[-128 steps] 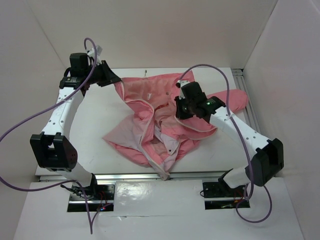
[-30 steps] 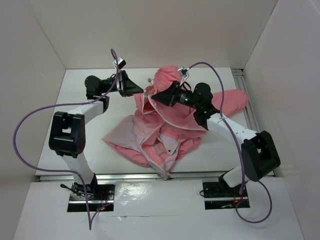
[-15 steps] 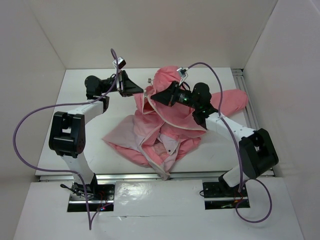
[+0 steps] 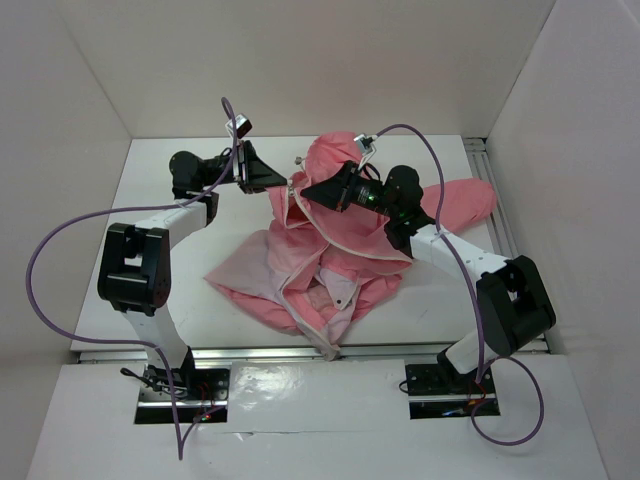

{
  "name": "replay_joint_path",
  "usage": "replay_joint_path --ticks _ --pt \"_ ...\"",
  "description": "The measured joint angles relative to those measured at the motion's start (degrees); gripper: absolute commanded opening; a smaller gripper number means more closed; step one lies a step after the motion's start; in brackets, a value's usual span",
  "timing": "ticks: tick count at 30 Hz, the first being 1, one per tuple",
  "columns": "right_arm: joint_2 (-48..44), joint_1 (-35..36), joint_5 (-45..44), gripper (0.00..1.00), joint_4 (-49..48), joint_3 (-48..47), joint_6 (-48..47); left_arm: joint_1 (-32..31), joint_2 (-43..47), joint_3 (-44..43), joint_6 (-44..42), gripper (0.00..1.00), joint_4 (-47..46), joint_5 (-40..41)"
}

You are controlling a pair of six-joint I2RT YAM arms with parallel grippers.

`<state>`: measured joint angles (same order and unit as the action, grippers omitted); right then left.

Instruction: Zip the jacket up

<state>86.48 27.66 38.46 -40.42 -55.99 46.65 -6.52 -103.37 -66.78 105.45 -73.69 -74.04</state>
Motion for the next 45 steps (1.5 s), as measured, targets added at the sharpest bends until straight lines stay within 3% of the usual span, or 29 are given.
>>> replay_joint_path --ticks 45 --pt "-0.2 -0.9 2.6 0.0 -2.0 0.2 0.7 -0.3 -0.1 -1.6 0.3 0.0 0.0 -0.4"
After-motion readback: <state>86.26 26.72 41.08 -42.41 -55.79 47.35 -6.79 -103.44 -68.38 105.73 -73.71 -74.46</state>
